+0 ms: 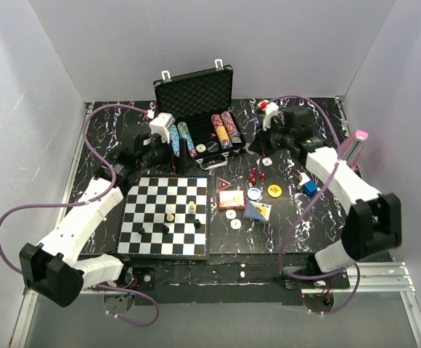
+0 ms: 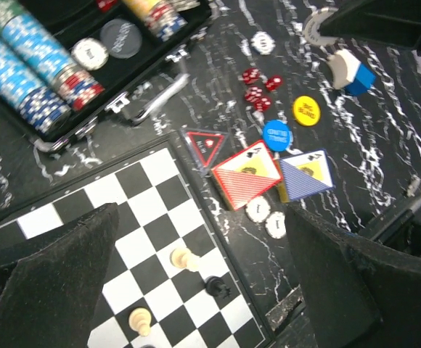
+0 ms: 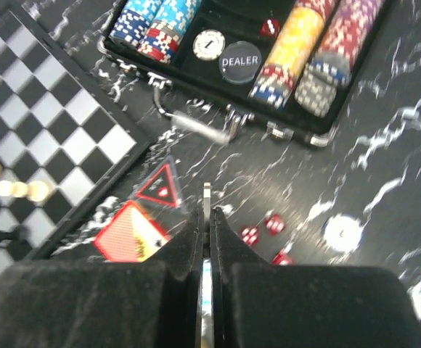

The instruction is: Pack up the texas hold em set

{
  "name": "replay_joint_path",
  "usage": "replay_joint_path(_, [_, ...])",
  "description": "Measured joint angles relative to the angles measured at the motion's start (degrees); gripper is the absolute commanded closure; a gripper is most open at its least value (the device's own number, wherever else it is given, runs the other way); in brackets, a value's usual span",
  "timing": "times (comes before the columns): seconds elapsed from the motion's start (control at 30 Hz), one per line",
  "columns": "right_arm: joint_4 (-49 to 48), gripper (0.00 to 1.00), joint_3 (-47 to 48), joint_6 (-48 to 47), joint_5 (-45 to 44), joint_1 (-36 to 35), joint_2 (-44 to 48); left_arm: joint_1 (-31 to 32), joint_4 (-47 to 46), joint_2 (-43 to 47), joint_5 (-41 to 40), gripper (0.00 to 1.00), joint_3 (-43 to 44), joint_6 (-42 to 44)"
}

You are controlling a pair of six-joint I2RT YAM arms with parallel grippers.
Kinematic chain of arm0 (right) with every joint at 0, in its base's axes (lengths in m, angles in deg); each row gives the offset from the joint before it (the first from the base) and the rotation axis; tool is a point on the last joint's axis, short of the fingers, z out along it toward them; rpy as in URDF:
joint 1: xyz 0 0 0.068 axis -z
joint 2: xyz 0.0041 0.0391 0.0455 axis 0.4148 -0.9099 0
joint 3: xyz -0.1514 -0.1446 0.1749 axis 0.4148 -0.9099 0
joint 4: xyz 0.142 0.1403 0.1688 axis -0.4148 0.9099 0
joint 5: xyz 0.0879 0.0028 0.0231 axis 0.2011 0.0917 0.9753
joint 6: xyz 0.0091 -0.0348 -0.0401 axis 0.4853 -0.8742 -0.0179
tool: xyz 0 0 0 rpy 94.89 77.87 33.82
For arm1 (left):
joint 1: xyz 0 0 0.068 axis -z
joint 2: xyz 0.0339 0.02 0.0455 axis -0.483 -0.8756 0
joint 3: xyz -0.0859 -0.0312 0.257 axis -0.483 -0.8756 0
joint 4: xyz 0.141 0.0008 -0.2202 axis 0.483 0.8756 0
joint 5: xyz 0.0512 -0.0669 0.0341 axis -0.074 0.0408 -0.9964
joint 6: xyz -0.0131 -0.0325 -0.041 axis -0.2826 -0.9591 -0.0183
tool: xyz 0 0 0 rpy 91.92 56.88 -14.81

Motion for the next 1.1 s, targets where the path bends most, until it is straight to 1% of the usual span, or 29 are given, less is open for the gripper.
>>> replay_joint_path(0.2, [-1.5,0.99,11.6,-17.0,-2.6,-3.6,-15.1,-5.2,-0.3,-0.4,-1.1,0.02,-3.7,-0.1])
replay_joint_path(0.33, [-1.9,0.99,18.2,-25.9,-5.0,-4.3,-23.5,-5.7,-0.6,-0.7,-2.1,0.02,-4.9,0.4])
replay_joint_path(0.6, [-5.0,0.99,24.4,-40.2,-11.4,-5.0,-34.2,-5.7,-0.7,-1.5,-3.5,0.02,-5.0,1.6])
replay_joint_path(0.83, [-8.6,0.99,26.3,-49.0,-14.7,-5.1,-39.6,-5.7,-0.7,-3.1,-3.7,0.02,-5.0,2.0])
replay_joint_path(1.1, [-8.7,0.99,31.8,-54.2,-13.4,-5.1,-43.1,-5.7,-0.7,-5.1,-3.7,0.02,-5.0,2.0])
